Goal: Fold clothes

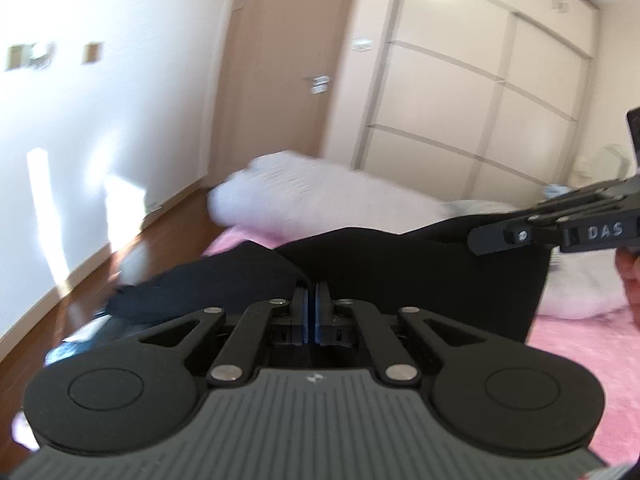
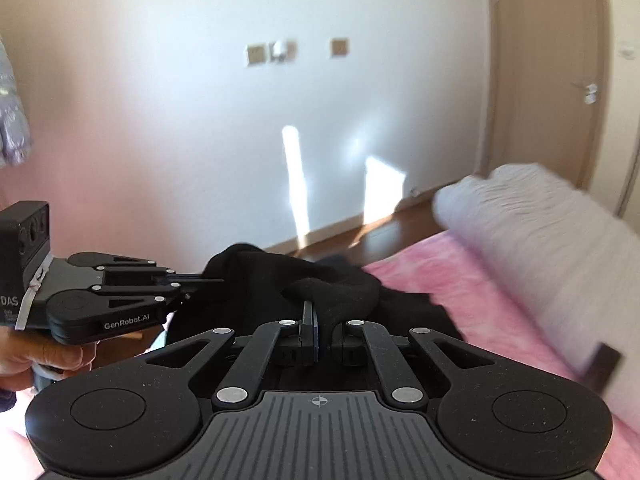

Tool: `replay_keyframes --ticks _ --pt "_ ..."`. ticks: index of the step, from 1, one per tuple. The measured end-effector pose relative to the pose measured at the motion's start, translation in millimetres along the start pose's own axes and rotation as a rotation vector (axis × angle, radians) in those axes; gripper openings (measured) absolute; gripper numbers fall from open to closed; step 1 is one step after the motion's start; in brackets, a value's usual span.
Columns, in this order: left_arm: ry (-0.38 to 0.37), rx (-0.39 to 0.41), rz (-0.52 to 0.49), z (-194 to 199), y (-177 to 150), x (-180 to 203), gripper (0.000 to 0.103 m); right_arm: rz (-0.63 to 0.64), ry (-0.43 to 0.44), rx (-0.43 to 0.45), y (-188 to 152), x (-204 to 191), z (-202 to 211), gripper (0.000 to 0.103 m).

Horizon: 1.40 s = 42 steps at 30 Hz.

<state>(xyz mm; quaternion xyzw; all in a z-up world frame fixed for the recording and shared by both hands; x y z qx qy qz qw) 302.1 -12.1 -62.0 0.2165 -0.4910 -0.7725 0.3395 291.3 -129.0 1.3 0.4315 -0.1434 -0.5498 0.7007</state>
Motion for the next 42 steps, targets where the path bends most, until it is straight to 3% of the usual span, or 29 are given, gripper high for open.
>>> replay_keyframes --ticks 5,11,13,16,19,21,24,27,28,30,32,36,39,41,42 --pt "-0.16 0.039 -0.089 4.6 21.8 137.8 0.0 -0.141 -0.064 0.036 -52.3 51.0 113.3 0.002" --pt "-0.339 0.008 -0.156 -3.5 3.5 325.3 0.0 -0.257 -0.159 0.09 -128.1 109.2 256.1 0.002" --pt "-0.46 0.027 -0.166 -5.7 -5.4 396.0 0.0 -0.276 -0.201 0.07 -156.0 129.4 302.3 0.002" --pt "-0.628 -0.013 -0.248 -12.6 -19.9 507.5 0.0 -0.269 -0.282 0.007 -206.9 153.7 348.7 0.001" --pt "-0.735 -0.065 -0.328 -14.9 -39.4 576.3 0.0 -0.327 -0.377 -0.044 -260.1 190.3 376.1 0.001" --pt "-0.72 -0.114 -0.35 -23.4 -54.1 587.1 0.0 -0.383 -0.438 -0.077 -296.1 210.8 389.3 0.001" --pt "-0.639 -0.214 -0.376 -38.9 -67.2 582.8 0.003 -0.471 -0.535 -0.137 -349.1 241.3 404.9 0.001" --pt "-0.547 -0.303 -0.383 -51.9 -82.2 545.1 0.003 -0.604 -0.641 -0.192 -398.2 278.4 418.2 0.001" --pt "-0.521 -0.334 -0.38 -59.8 -87.7 531.6 0.008 -0.653 -0.677 -0.207 -411.5 292.2 419.9 0.001" --pt "-0.475 -0.388 -0.367 -76.0 -102.5 509.5 0.02 -0.764 -0.71 -0.218 -427.0 309.7 422.8 0.001" --pt "-0.426 -0.443 -0.38 -101.4 -117.3 487.6 0.032 -0.797 -0.746 -0.239 -429.2 312.0 422.7 0.002" --pt "-0.342 -0.535 -0.404 -128.0 -151.2 449.8 0.038 -0.643 -0.831 -0.348 -411.1 298.0 393.2 0.005" --pt "-0.342 -0.559 -0.359 -142.5 -164.1 426.9 0.041 -0.508 -0.894 -0.397 -397.1 285.4 370.5 0.023" --pt "-0.355 -0.552 -0.35 -156.5 -174.1 418.3 0.046 -0.457 -0.895 -0.379 -383.8 278.4 354.1 0.074" --pt "-0.361 -0.55 -0.356 -166.6 -181.7 415.9 0.047 -0.429 -0.885 -0.366 -376.7 273.9 345.2 0.079"
Point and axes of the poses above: each gripper's, at about its wrist camera, not at the fingertips, and z roughly against the way its jaws point, x to its right, y to its top, the point moved 4 cm from there along -z, roughly the way its jaws point, and after that the axes turned 13 degrees about -z, right-handed, at the moved point
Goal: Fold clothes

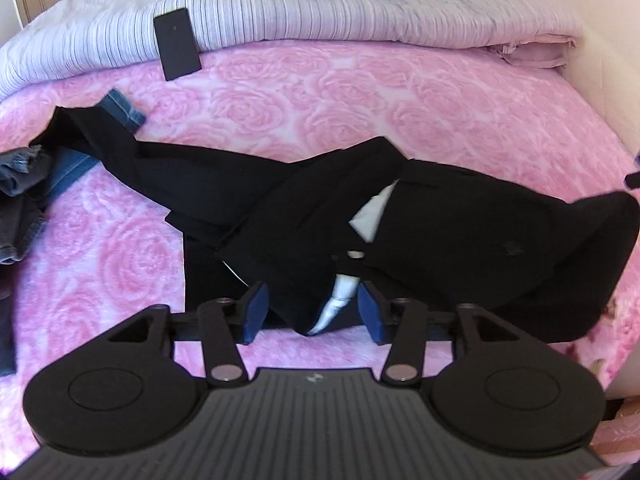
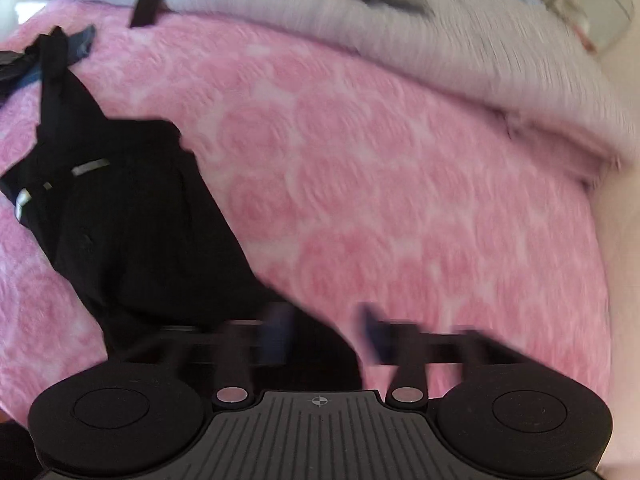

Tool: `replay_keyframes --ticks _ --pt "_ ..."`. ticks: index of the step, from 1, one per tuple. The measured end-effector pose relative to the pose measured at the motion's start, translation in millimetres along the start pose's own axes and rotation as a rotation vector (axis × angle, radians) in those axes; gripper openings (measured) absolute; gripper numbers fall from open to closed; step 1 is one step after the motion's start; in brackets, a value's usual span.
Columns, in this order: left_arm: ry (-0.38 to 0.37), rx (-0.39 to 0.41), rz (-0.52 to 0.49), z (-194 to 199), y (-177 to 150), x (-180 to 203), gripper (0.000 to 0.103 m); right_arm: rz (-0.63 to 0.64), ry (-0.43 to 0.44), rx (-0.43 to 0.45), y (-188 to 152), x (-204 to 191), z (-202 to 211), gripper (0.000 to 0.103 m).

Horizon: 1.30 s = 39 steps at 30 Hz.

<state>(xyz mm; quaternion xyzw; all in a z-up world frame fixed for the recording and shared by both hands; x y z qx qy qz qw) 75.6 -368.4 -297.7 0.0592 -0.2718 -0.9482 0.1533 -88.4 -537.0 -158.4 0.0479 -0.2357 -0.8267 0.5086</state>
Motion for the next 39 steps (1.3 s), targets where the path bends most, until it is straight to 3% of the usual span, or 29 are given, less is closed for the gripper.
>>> replay_keyframes --ticks 3,6,11,15,18,21,22,23,26,33,36,39 --pt "-0.044 0.006 -0.019 -31.3 -10.9 -6.9 0.047 0.083 0.068 0.018 13.2 -36.0 3.2 0.08" --pt "-0.108 0.037 -0.043 -56.5 -18.9 -10.5 0.048 0.164 0.177 -0.032 19.7 -64.0 -8.2 0.08" --pt "-0.189 0.092 0.001 -54.8 -20.4 -17.6 0.049 0.231 0.311 -0.115 20.0 -82.9 -64.3 0.08" --pt "-0.264 0.123 -0.083 -51.9 -15.8 -0.7 0.058 0.224 0.398 -0.174 18.7 -81.1 -119.9 0.08" --pt "-0.311 0.084 -0.164 -66.5 -10.3 21.6 0.059 0.161 0.48 -0.207 22.6 -75.2 -148.7 0.08" --pt "-0.282 0.007 -0.221 -81.8 -5.6 40.7 0.059 0.142 0.525 -0.211 32.3 -67.8 -157.8 0.08" --pt "-0.277 -0.006 -0.234 -81.7 -2.8 46.9 0.047 0.144 0.537 -0.21 33.2 -64.9 -155.6 0.08" --pt "-0.274 -0.015 -0.246 -79.3 0.6 53.3 0.027 0.147 0.547 -0.202 32.5 -58.5 -149.4 0.08" --pt "-0.284 -0.022 -0.304 -59.6 11.1 79.2 0.011 0.139 0.567 -0.194 23.8 -33.0 -128.1 0.08" --pt "-0.412 0.057 -0.42 17.2 64.5 188.3 0.006 -0.135 0.624 -0.298 -25.2 76.2 -84.0 0.08" --pt "-0.495 0.094 -0.438 33.8 91.2 244.2 0.006 -0.287 0.607 -0.306 -48.6 130.0 -71.3 0.08" --pt "-0.557 0.119 -0.441 31.8 120.7 301.9 0.005 -0.44 0.534 -0.273 -66.4 187.4 -57.5 0.08"
Point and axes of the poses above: each gripper's, at about its wrist camera, not at the fingertips, and z roughly against the way its jaws point, x to its right, y to its top, the point moved 4 cm from there along -z, roughly the way its jaws point, and after that the axes turned 13 degrees about -z, right-handed, at the moved point
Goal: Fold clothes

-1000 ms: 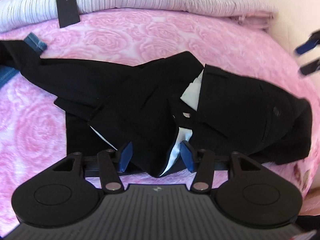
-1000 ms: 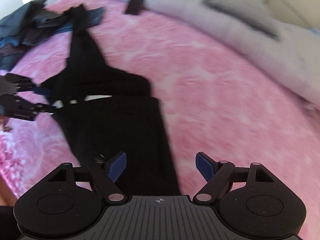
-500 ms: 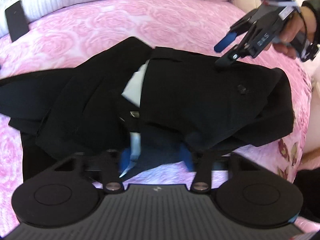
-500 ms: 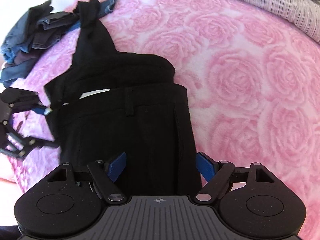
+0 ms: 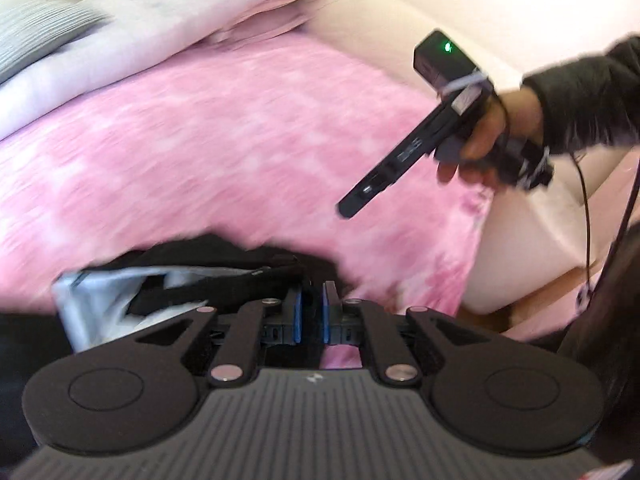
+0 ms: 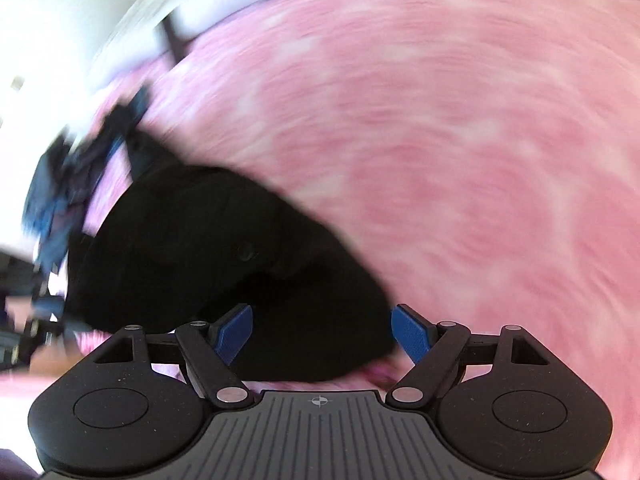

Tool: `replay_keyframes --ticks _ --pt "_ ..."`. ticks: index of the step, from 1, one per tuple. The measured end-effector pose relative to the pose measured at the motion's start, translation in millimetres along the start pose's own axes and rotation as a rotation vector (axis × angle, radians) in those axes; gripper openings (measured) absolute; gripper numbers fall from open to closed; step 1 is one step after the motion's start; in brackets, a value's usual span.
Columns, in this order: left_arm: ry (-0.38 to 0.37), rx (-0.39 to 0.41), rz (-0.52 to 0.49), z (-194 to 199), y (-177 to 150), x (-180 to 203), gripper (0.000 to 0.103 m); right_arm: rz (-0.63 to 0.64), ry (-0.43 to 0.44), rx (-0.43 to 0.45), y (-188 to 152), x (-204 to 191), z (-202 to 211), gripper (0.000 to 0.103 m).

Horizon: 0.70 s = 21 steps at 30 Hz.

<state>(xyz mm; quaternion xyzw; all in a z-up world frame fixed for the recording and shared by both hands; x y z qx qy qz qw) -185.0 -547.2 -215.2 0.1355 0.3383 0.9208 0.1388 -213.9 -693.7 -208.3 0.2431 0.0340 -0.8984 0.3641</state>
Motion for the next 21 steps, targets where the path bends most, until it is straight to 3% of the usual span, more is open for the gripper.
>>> replay_keyframes --ticks 5,8,11,13,15,17,21 --pt "-0.033 0.037 0.021 -73.8 85.3 22.6 0.0 -0.169 -0.102 0.181 -8.9 75.8 75.2 0.08" --pt "-0.123 0.163 0.037 -109.5 152.9 37.1 0.0 -0.272 -0.134 0.263 -24.3 116.8 116.0 0.08" --pt "-0.098 0.217 -0.047 -149.7 227.8 66.3 0.0 -0.366 -0.17 0.317 -42.1 151.6 144.8 0.08" --pt "-0.067 0.229 -0.045 -163.7 256.8 72.3 0.0 -0.406 -0.178 0.339 -52.2 165.0 159.0 0.08" --pt "-0.024 0.23 -0.063 -163.1 259.3 67.1 0.009 -0.422 -0.16 0.356 -61.2 167.1 163.7 0.08" --pt "0.024 0.195 -0.08 -161.8 240.7 52.8 0.032 -0.436 -0.122 0.351 -67.0 165.2 159.7 0.08" --pt "0.198 0.036 -0.117 -134.0 162.8 -12.2 0.044 -0.455 0.033 0.298 -67.9 131.8 122.3 0.08"
Point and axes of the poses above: each gripper's, at about its wrist camera, not at the fingertips, and z roughly against the way its jaws point, x to its right, y to its top, the point moved 4 cm from there along -z, roughly the way its jaws point, and after that the axes turned 13 degrees about -z, right-handed, at the moved point
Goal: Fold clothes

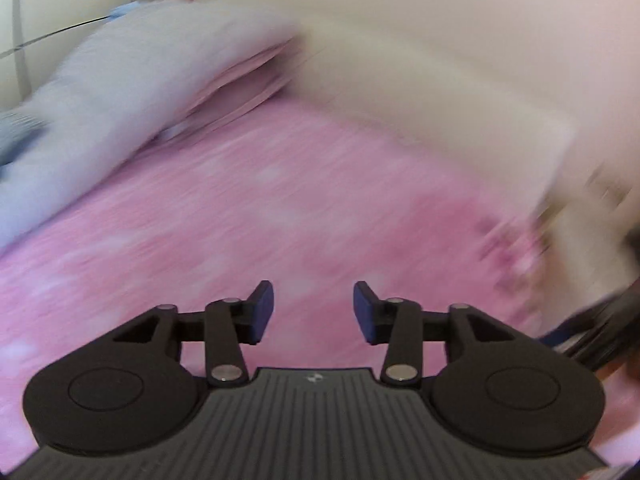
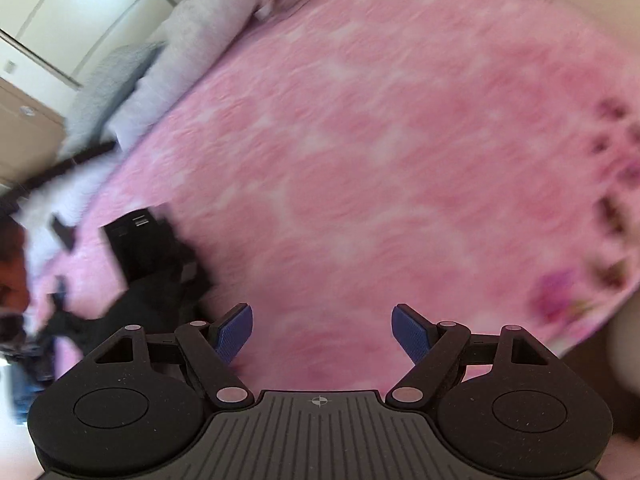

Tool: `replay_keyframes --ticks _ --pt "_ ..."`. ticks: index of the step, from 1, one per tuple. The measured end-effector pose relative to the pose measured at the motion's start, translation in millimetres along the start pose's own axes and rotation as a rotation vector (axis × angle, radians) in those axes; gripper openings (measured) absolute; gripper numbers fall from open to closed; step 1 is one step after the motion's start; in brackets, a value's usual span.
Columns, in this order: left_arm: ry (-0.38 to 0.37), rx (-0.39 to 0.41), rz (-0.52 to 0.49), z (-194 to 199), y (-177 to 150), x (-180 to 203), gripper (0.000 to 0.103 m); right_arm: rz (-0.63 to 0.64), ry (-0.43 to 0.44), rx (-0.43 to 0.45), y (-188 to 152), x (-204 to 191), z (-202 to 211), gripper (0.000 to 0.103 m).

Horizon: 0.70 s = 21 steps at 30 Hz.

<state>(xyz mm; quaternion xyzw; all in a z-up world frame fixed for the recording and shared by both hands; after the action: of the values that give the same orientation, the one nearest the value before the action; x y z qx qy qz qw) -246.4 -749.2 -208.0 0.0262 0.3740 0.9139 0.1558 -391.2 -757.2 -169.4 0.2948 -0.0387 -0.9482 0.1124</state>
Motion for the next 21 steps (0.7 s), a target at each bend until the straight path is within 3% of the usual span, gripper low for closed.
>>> replay_keyframes --ticks 3,6,9,11,14,15,17,18,19,20,21 --pt "0.078 -0.139 0.026 13.7 -66.4 -59.5 0.05 -0.016 0.107 -0.079 -26.3 -36.8 -35.8 0.08" --pt "0.074 -0.209 0.077 13.2 -117.0 -107.4 0.06 -0.04 0.189 -0.155 -54.3 -72.3 -70.7 0.08" --pt "-0.07 -0.202 0.157 -6.8 -145.1 -137.1 0.065 -0.001 0.149 -0.192 -81.5 -92.7 -105.7 0.08" --pt "-0.127 -0.202 0.132 -27.5 -151.7 -141.9 0.066 0.036 0.081 -0.187 -97.0 -93.8 -128.3 0.08" --pt "-0.199 -0.19 0.111 -59.2 -163.3 -145.8 0.065 -0.02 0.004 -0.163 -112.1 -77.0 -155.1 0.08" --pt "-0.228 -0.199 0.11 -68.9 -167.2 -145.4 0.061 -0.058 0.004 -0.161 -115.7 -72.1 -162.1 0.08" --pt "-0.273 -0.214 0.103 -82.1 -171.1 -143.6 0.028 -0.146 0.051 -0.19 -120.9 -66.6 -173.2 0.079" --pt "-0.284 -0.216 0.099 -85.1 -172.2 -143.5 0.02 -0.196 0.084 -0.201 -122.5 -65.7 -174.7 0.079" --pt "-0.275 -0.212 0.099 -82.9 -172.4 -146.5 0.004 -0.228 0.101 -0.193 -122.4 -67.1 -172.6 0.066" --pt "-0.262 -0.198 0.104 -75.5 -171.4 -151.1 0.004 -0.23 0.091 -0.181 -122.1 -70.7 -168.6 0.04" --pt "-0.248 -0.171 0.108 -63.4 -169.3 -156.5 0.004 -0.212 0.059 -0.173 -121.7 -75.3 -163.6 0.028"
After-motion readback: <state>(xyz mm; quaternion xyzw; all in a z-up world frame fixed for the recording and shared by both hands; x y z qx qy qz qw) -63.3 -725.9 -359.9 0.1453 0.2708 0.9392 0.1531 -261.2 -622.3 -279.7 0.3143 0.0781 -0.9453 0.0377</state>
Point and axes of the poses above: each gripper's, at about its wrist camera, not at the fingertips, and z roughly against the way its jaws point, x to its right, y to its top, the point moved 4 cm from there along -z, roughly the way its jaws point, and after that the axes turned 13 degrees about -z, right-handed, at the moved point
